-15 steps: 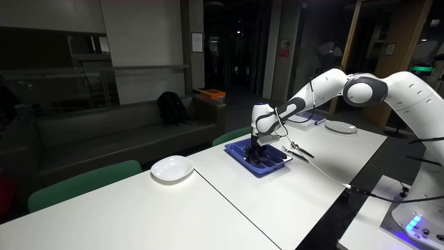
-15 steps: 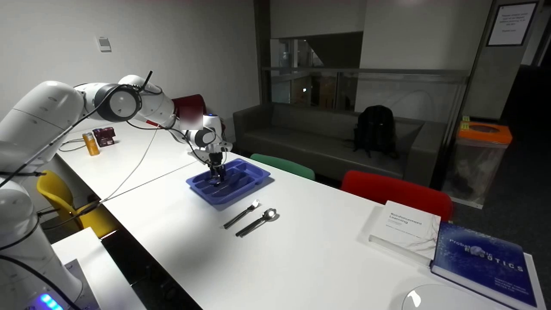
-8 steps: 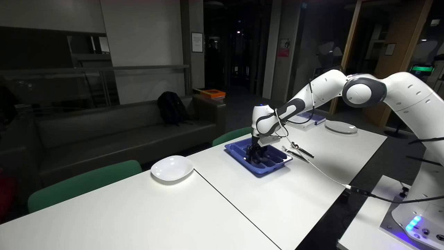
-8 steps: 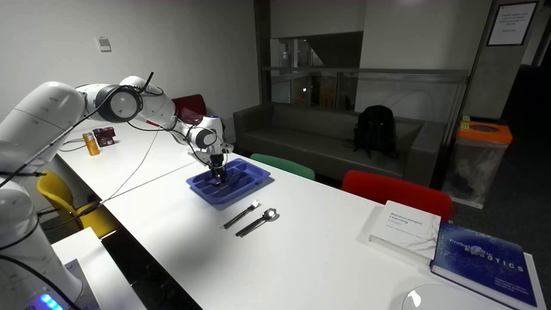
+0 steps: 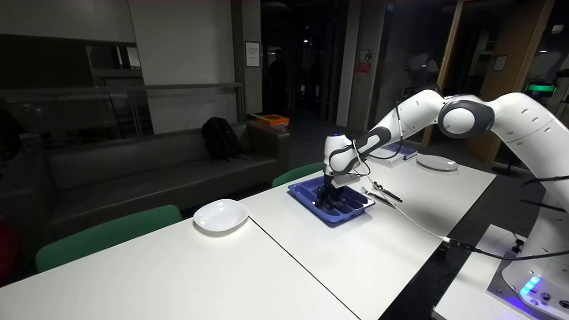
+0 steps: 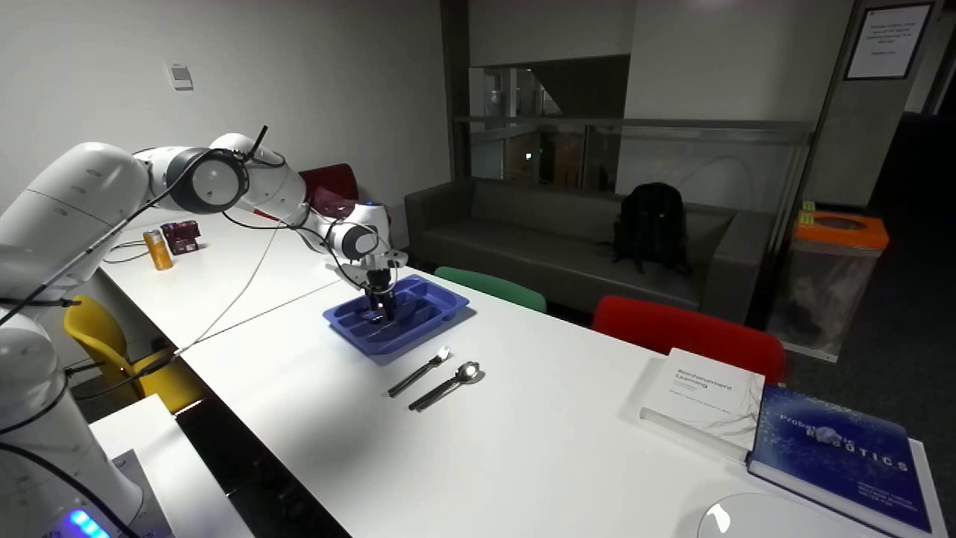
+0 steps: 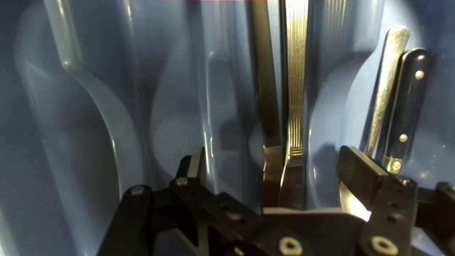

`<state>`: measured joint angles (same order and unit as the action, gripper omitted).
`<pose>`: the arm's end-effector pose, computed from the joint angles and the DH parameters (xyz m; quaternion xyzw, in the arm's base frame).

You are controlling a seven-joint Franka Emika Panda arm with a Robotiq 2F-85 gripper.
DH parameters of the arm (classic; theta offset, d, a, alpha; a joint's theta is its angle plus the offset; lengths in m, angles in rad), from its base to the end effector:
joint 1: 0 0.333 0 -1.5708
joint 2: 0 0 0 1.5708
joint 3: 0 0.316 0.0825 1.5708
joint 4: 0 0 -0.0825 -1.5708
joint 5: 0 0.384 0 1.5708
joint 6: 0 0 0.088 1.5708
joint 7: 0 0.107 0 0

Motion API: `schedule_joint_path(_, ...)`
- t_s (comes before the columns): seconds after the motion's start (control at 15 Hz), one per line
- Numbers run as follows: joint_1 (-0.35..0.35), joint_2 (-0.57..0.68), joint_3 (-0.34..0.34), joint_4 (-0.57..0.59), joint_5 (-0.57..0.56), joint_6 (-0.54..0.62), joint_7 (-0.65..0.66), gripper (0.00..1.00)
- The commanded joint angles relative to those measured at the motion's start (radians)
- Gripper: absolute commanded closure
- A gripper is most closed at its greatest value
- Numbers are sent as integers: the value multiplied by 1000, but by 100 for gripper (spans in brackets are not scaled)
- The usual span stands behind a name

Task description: Pick the cutlery in the rack and put them on the table

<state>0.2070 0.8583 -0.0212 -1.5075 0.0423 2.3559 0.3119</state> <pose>0.6951 0.1336 0.1530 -0.9972 0.0744 0.0063 0.0055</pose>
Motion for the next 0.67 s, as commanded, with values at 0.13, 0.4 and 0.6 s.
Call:
schedule_joint_path(0.13, -20, 16, 5, 16, -6, 12, -18, 0)
schedule_joint_path(0.4, -15, 25, 2, 18, -8, 15, -9, 0)
schedule_joint_path(0.6, -14, 27, 2, 20, -6, 17, -5, 0)
